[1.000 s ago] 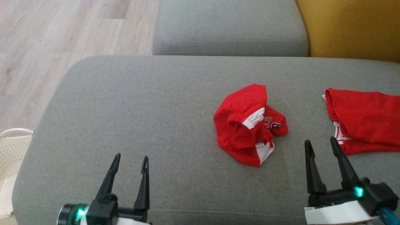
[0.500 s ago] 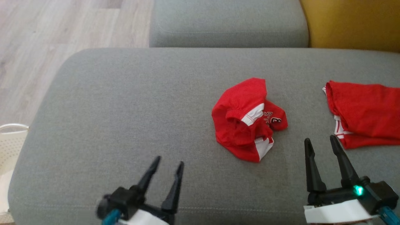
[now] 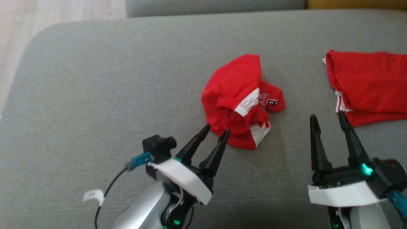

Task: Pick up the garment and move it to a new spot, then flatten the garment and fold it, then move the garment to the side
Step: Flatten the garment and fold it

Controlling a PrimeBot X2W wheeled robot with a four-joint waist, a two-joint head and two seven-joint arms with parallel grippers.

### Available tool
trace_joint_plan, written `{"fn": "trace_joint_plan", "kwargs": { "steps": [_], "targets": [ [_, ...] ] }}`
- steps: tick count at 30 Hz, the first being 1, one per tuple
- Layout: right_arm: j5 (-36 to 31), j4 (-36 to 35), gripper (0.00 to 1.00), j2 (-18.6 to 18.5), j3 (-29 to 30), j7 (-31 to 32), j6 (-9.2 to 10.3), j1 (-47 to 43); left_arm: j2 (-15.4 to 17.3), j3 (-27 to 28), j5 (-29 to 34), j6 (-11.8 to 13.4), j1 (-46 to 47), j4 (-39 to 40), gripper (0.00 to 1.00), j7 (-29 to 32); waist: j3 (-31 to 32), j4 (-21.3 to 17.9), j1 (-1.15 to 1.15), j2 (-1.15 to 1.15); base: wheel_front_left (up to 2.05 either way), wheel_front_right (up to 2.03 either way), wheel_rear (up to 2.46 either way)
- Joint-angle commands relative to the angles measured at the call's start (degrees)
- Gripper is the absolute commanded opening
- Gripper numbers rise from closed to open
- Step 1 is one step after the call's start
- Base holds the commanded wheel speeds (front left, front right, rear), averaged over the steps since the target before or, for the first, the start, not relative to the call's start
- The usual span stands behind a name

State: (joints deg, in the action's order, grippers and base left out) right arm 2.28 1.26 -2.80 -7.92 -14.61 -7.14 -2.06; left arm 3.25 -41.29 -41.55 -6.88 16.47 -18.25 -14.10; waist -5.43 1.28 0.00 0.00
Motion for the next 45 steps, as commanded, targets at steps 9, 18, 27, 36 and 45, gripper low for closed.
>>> {"fn": "trace_joint_plan", "kwargs": {
  "steps": [9,18,27,36,45],
  "targets": [
    [-0.78,-2.82,1.0,-0.59,-1.6,-0.39,-0.35,5.48,-0.36,-4.34,-8.87,0.18,11.66,-2.99,1.0,0.22,-5.95,-3.15,0.0,0.0,0.0,0.0,0.0],
    [-0.72,-2.76,1.0,-0.48,-1.92,-0.39,-0.35,6.39,-0.36,-6.36,-9.72,0.18,15.34,-4.71,1.0,-0.58,-6.79,-4.96,0.0,0.0,0.0,0.0,0.0],
    [-0.53,-2.82,1.0,-0.31,-1.92,-0.39,-0.35,6.25,-0.37,-3.12,-5.84,0.51,15.16,-2.81,0.0,-0.87,-5.91,-6.51,0.0,0.0,0.0,0.0,0.0],
    [0.38,-3.07,1.0,-0.13,-3.12,-0.39,-0.35,6.53,0.31,-4.06,-4.68,-0.45,27.17,-1.56,0.0,1.99,-3.33,-8.33,0.0,0.0,0.0,0.0,0.0],
    [1.47,-4.49,1.0,-0.09,-2.16,-0.39,-0.35,6.16,13.07,-6.4,-12.63,-0.59,37.39,11.09,0.0,9.02,-2.01,-6.56,0.0,0.0,0.0,0.0,0.0]
  ]
}}
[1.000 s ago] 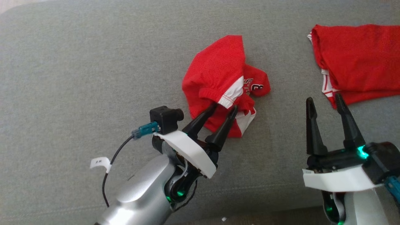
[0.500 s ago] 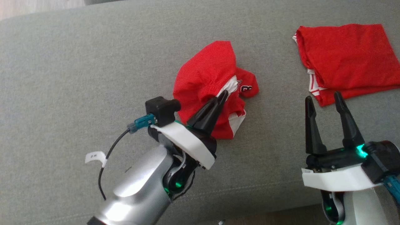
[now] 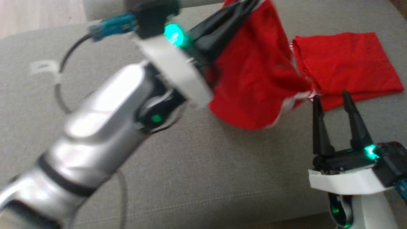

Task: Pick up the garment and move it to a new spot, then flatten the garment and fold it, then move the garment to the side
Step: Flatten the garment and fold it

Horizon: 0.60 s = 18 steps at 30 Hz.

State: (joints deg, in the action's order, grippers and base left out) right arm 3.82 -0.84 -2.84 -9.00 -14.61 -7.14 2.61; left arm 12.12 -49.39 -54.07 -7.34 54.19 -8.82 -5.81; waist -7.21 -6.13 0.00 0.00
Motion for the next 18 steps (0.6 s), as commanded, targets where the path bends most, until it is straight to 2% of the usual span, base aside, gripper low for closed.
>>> {"fn": "trace_joint_plan", "kwargs": {
  "steps": [1,5,9,14,18],
  "targets": [
    [-0.3,-2.66,1.0,-0.05,-0.75,-0.39,-0.35,1.3,6.62,1.26,-0.39,-0.13,-2.01,2.61,0.0,1.56,-0.56,1.42,0.0,0.0,0.0,0.0,0.0],
    [-0.85,-2.7,1.0,-0.68,-0.86,-0.39,-0.35,0.54,14.93,0.41,-2.51,0.54,-11.21,4.15,0.0,3.24,-3.22,4.29,0.0,0.0,0.0,0.0,0.0],
    [1.02,0.46,1.0,-2.79,-2.91,-0.39,-0.35,0.75,19.7,2.0,-2.94,2.97,-18.02,2.04,0.0,-0.26,-5.99,6.75,0.0,0.0,0.0,0.0,0.0],
    [2.31,6.35,1.0,-4.06,-3.04,-0.39,-0.35,2.5,20.7,3.28,-2.07,3.9,-20.36,-1.37,0.0,-4.53,-7.77,9.09,0.0,0.0,0.0,0.0,0.0],
    [1.42,16.59,1.0,-5.82,-4.07,-0.39,-0.35,6.01,19.28,4.35,-1.89,3.51,-20.57,-4.39,0.0,-6.97,-8.88,11.0,0.0,0.0,0.0,0.0,0.0]
  ]
}}
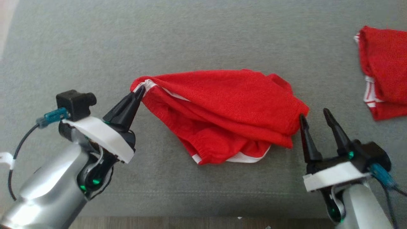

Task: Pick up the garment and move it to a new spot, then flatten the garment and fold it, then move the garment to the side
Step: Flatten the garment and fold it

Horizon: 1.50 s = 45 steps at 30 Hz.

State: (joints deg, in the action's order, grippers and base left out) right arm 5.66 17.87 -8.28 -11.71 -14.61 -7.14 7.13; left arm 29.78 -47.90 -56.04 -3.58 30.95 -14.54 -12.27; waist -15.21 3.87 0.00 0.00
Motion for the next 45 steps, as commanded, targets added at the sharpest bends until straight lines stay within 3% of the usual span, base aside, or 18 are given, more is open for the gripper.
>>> {"fn": "trace_joint_plan", "kwargs": {
  "steps": [1,9,10,11,12,20,29,33,36,37,38,45],
  "targets": [
    [-0.57,0.37,1.0,-0.67,-1.85,-0.38,-0.35,2.53,1.21,2.86,0.31,-0.5,2.78,0.72,0.0,-0.83,-1.07,1.44,0.0,0.0,0.0,0.0,0.0],
    [6.63,10.02,1.0,-2.68,-9.41,0.93,-0.35,8.18,-2.0,3.54,1.08,-2.09,2.81,-2.23,0.0,-2.26,-1.85,3.31,0.0,0.0,0.0,0.0,0.0],
    [6.96,10.06,0.71,-3.18,-10.1,0.71,-0.35,8.6,-2.23,3.69,1.31,-2.22,2.69,-2.49,0.0,-2.36,-1.83,3.39,0.0,0.0,0.0,0.0,0.0],
    [7.48,9.95,0.21,-3.4,-10.26,0.46,-0.35,8.85,-2.46,3.84,1.57,-2.35,2.55,-2.74,0.0,-2.44,-1.76,3.46,0.0,0.0,0.0,0.0,0.0],
    [8.46,9.75,0.0,-3.31,-10.22,0.3,-0.35,8.87,-2.72,4.08,1.76,-2.47,2.33,-2.93,0.0,-2.51,-1.64,3.52,0.0,0.0,0.0,0.0,0.0],
    [11.06,5.25,0.0,-6.27,-11.38,-0.14,-0.35,8.74,-4.55,6.44,3.39,-3.28,0.31,-2.68,0.0,-2.71,-0.5,4.15,0.0,0.0,0.0,0.0,0.0],
    [15.16,-2.44,0.0,-7.6,-7.05,2.78,-0.35,14.09,-6.52,10.16,5.7,-3.78,-1.42,0.01,0.0,-2.72,-1.11,4.79,0.0,0.0,0.0,0.0,0.0],
    [19.26,1.98,0.0,-5.82,-6.28,7.67,-0.35,23.39,-7.22,11.19,6.4,-3.87,-1.31,0.92,0.0,-2.72,-2.31,4.61,0.0,0.0,0.0,0.0,0.0],
    [18.9,9.92,0.0,-4.31,-4.88,7.29,-0.35,31.01,-7.85,11.02,6.83,-3.89,-0.9,1.18,0.0,-2.73,-3.04,4.66,0.0,0.0,0.0,0.0,0.0],
    [17.34,12.84,0.95,-4.07,-4.22,6.34,-0.35,32.96,-8.09,10.68,6.91,-3.89,-0.74,1.17,0.0,-2.73,-3.18,4.85,0.0,0.0,0.0,0.0,0.0],
    [15.55,15.43,1.0,-3.87,-3.87,5.56,-0.35,34.43,-8.32,10.35,6.95,-3.89,-0.56,1.11,0.0,-2.73,-3.27,5.08,0.0,0.0,0.0,0.0,0.0],
    [14.4,22.92,1.0,-2.36,-5.26,4.11,-0.35,34.39,-9.01,10.09,7.0,-3.9,-0.46,0.56,0.0,-2.73,-3.11,5.21,0.0,0.0,0.0,0.0,0.0]
  ]
}}
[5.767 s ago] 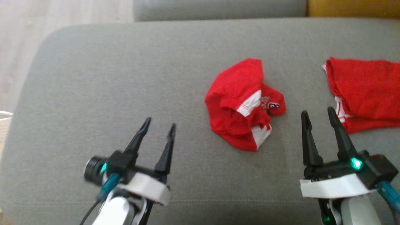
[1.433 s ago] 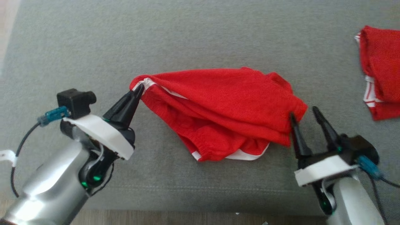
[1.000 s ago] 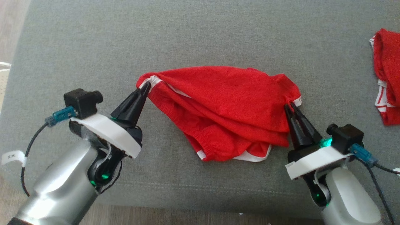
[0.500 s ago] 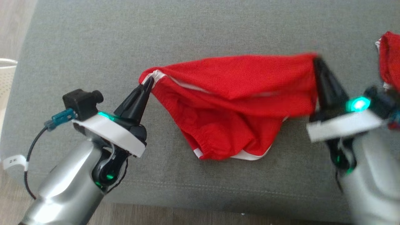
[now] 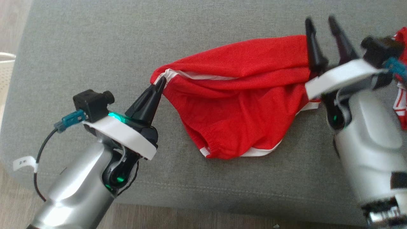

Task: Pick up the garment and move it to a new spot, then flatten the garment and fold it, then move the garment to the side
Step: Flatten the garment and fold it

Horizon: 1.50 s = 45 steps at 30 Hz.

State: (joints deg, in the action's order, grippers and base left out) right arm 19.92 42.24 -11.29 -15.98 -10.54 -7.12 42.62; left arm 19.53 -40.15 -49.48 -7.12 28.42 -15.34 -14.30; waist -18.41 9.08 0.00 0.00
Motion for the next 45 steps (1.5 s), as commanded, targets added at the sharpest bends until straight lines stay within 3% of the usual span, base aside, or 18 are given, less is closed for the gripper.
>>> {"fn": "trace_joint_plan", "kwargs": {
  "steps": [1,8,14,25,27,35,39,45],
  "targets": [
    [0.96,-1.07,1.0,0.46,-1.66,0.67,-0.36,-2.14,1.11,2.34,0.49,-0.35,1.94,1.33,0.0,-0.7,0.22,0.06,0.0,0.0,0.0,0.0,0.0],
    [6.13,-4.29,1.0,-2.48,-5.18,6.01,-0.36,-11.05,0.62,3.02,0.62,-0.36,0.42,1.6,0.0,-0.7,0.92,0.24,0.0,0.0,0.0,0.0,0.0],
    [6.22,-8.02,1.0,-3.74,-5.57,9.72,-0.36,-14.6,0.48,3.67,0.79,-0.36,-0.78,1.93,0.0,-0.7,1.04,-0.15,0.0,0.0,0.0,0.0,0.0],
    [1.11,1.6,1.0,-2.47,-6.49,11.19,-0.36,-7.49,0.03,1.74,0.67,-0.36,1.81,1.93,0.0,-0.7,-0.37,1.4,0.0,0.0,0.0,0.0,0.0],
    [1.76,2.82,0.0,-2.0,-7.56,11.12,-0.36,-6.78,-0.02,1.55,0.53,-0.36,2.12,1.8,0.0,-0.7,-0.24,1.57,0.0,0.0,0.0,0.0,0.0],
    [6.81,0.35,0.0,-2.48,-7.06,6.62,-0.36,-1.19,1.16,1.63,0.73,-0.36,7.65,2.29,0.0,-0.7,2.36,-0.36,0.0,0.0,0.0,0.0,0.0],
    [9.0,-2.86,0.0,-3.59,-6.57,7.25,-0.36,1.07,1.92,1.48,-0.57,-0.36,10.95,3.2,0.0,-0.7,3.44,-1.52,0.0,0.0,0.0,0.0,0.0],
    [13.14,-11.28,0.0,-9.66,-8.85,20.7,-0.36,-6.84,5.08,-3.43,-7.42,-0.36,11.52,5.81,0.0,5.14,4.06,-3.35,0.0,0.0,0.0,0.0,0.0]
  ]
}}
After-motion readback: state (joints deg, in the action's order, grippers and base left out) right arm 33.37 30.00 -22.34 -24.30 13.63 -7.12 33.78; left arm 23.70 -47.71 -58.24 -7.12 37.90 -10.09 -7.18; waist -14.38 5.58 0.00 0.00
